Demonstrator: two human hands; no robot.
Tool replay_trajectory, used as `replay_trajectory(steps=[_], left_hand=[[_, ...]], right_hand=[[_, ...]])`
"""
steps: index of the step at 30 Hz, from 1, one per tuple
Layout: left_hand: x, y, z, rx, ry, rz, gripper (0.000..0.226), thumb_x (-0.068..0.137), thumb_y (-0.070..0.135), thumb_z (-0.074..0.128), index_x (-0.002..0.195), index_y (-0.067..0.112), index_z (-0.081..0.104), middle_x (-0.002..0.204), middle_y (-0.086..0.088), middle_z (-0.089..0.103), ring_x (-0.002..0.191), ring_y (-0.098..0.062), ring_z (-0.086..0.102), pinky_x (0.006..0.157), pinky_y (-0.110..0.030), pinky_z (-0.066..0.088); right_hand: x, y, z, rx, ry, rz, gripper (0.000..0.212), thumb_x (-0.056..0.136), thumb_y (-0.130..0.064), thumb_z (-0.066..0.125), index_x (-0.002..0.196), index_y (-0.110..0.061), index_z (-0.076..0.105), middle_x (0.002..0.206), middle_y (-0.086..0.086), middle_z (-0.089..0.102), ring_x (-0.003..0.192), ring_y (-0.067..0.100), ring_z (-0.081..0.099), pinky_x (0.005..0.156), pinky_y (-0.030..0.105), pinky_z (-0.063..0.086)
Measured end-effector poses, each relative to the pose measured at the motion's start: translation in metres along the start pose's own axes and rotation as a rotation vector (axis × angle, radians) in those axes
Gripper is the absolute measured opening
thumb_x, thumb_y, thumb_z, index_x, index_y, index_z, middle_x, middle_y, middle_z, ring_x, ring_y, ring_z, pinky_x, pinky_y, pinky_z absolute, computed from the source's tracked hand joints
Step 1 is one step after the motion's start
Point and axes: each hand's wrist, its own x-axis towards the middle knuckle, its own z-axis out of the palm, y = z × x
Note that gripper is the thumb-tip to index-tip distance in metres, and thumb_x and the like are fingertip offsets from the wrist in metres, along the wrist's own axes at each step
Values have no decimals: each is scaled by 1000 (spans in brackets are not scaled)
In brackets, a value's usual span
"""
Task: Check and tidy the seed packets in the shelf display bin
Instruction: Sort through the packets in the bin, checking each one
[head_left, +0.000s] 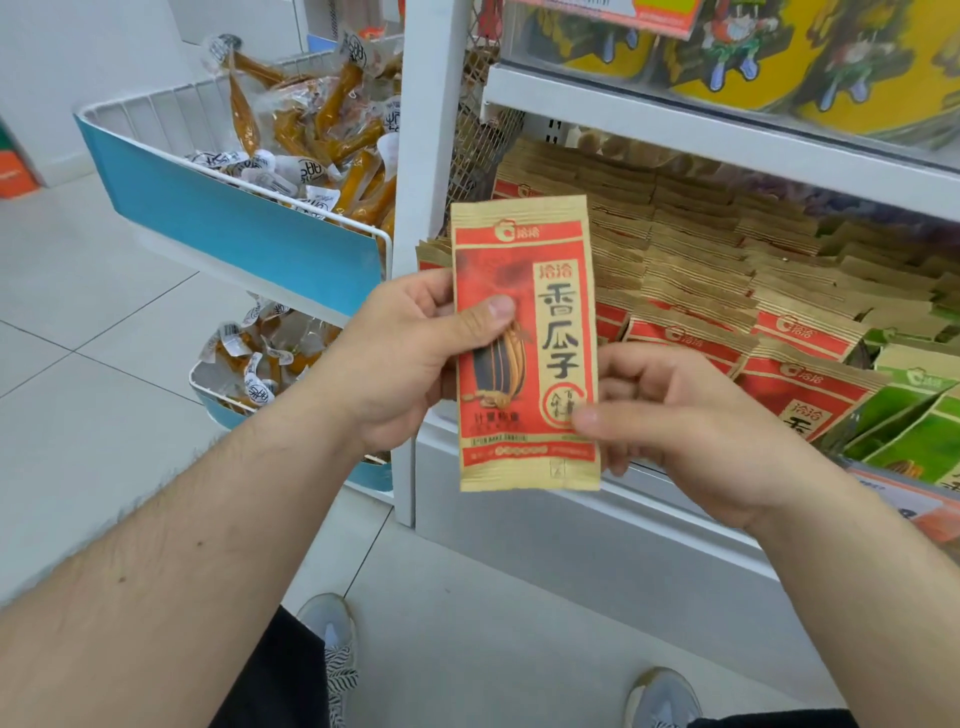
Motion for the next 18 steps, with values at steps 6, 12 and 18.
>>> replay_trajectory(steps=[6,12,18], left_hand=[[1,3,-5,-44,44,9,35,76,21,67,108,8,65,100,-11,75,83,-25,73,80,-51,56],[-1,4,-6,-31,42,19,35,76,20,67,109,7,65,102,-12,74,87,-26,72,81,-50,56],[-3,4,-3,-4,16,5,37,77,23,74,110,9,64,102,-12,74,86,-26,72,81,-50,56]], right_hand=[[-1,3,-2,10,-185,-34,51,69,7,71,117,1,58,102,23,71,89,33,67,78,33,57],[1,3,1,-8,-183,-44,52,70,8,70,119,1,56,103,20,72,93,36,67,82,37,57],[1,3,5,102,-165,-61,53,72,-8,79,119,3,56,110,20,70,98,32,68,83,34,56]])
